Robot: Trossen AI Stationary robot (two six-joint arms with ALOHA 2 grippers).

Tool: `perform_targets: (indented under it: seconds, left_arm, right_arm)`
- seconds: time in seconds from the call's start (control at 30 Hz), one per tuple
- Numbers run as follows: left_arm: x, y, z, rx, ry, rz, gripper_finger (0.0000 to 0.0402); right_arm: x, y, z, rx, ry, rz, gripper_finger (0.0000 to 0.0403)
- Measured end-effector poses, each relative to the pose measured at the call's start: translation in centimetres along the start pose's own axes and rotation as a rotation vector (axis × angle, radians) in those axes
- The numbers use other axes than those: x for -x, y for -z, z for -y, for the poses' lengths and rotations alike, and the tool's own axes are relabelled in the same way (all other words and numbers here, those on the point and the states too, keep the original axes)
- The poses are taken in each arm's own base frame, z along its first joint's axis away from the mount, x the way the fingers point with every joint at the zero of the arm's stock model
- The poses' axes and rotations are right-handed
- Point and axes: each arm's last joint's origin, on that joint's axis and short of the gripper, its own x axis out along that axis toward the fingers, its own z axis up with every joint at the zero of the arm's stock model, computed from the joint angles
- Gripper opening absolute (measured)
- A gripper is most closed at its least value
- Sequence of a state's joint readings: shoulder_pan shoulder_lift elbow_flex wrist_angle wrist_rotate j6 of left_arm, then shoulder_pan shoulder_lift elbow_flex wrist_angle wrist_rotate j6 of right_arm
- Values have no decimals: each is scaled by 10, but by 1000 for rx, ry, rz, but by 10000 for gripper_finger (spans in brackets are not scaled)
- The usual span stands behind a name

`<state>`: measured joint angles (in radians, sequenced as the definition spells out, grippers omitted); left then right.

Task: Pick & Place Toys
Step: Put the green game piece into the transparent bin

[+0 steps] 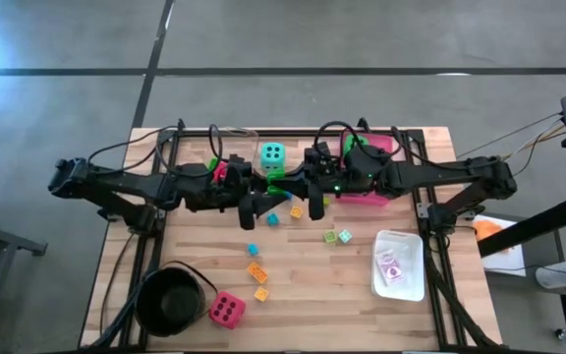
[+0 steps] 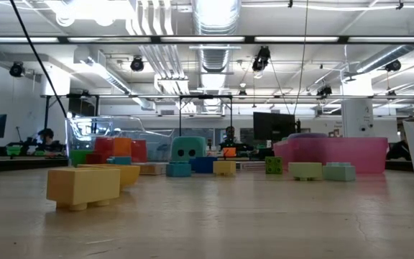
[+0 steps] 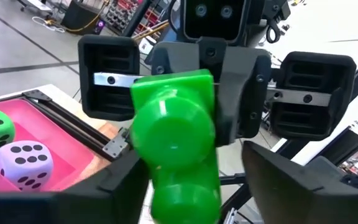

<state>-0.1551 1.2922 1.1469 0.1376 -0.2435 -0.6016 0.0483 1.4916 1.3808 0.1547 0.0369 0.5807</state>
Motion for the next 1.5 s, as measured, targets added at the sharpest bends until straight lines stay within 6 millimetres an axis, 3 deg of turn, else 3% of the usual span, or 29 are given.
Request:
perform_targets:
  seconds: [0.3, 0.57, 0.7, 1.13, 1.3, 1.5]
  left_arm:
    - [0, 1, 0, 24, 21, -17, 134]
    - [0, 1, 1, 27, 35, -26, 132]
    - [0, 1, 1, 27, 42, -30, 132]
    - [16, -10, 1, 26, 26, -41, 132]
    - [31, -18, -1, 15, 13, -51, 132]
    - [52, -31, -11, -12, -99, -49, 132]
  right_arm:
    - [1, -2, -2, 8, -28, 10, 11]
    - [1, -2, -3, 4, -36, 8, 22]
    - [1, -3, -3, 2, -31, 15, 67]
    - [5, -5, -5, 3, -53, 2, 265]
    - [11, -9, -4, 4, -16, 1, 295]
    - [22, -13, 0, -10, 74, -29, 299]
